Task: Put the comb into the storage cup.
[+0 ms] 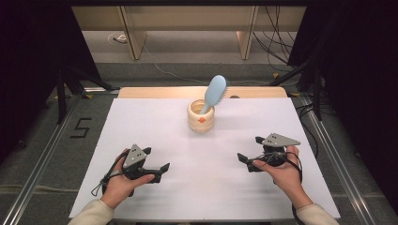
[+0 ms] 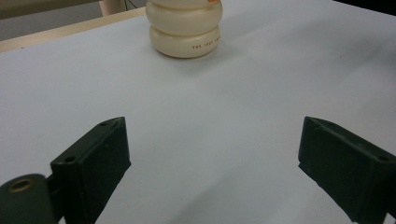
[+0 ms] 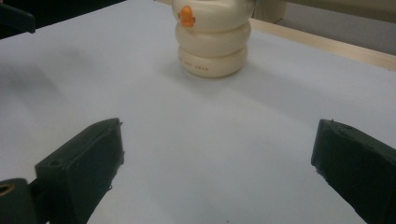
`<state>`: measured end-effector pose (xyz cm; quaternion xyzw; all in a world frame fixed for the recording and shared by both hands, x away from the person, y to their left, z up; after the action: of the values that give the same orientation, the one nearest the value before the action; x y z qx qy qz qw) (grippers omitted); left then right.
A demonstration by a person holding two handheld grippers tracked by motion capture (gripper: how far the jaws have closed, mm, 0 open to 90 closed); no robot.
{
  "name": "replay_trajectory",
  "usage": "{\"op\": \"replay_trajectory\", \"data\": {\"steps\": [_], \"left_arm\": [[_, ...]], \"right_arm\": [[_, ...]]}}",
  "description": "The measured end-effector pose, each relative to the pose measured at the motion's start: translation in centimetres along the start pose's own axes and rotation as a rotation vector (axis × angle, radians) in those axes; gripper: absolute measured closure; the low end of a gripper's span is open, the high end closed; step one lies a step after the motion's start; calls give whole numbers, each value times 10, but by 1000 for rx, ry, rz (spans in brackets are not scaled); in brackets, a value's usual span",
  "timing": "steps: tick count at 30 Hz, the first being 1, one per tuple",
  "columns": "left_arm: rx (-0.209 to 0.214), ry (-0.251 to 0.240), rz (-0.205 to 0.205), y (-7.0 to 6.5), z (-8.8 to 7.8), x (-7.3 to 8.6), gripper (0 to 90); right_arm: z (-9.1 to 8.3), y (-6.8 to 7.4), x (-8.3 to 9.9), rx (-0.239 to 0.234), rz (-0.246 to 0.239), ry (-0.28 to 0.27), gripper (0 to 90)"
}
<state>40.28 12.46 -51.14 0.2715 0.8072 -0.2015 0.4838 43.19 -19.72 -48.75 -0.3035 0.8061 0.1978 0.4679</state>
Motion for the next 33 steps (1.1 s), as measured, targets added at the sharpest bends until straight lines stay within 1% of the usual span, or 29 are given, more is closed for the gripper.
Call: {"op": "replay_trajectory", "data": {"steps": [12,27,29,33], "left_arm": [[-3,0,0,1,-1,0,85],[-3,2,2,2,-1,1,85],[-3,2,2,2,-1,1,85],[-2,3,2,1,-1,1,85]], "right_arm": [[-15,-1,18,11,8,-2,31],[-29,-4,28,18,16,-14,27],[-30,-4,30,20,24,-14,27],[-30,-5,31,20,22,-14,27]]}}
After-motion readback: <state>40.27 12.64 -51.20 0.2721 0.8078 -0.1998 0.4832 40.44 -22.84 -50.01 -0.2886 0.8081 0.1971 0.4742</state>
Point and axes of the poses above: each handheld gripper's, and its own axes: z roughly forward along the jaws, x roughly out of its underside, y roughly to its left, the point moved 9 cm from there along z, roughly forward along the jaws
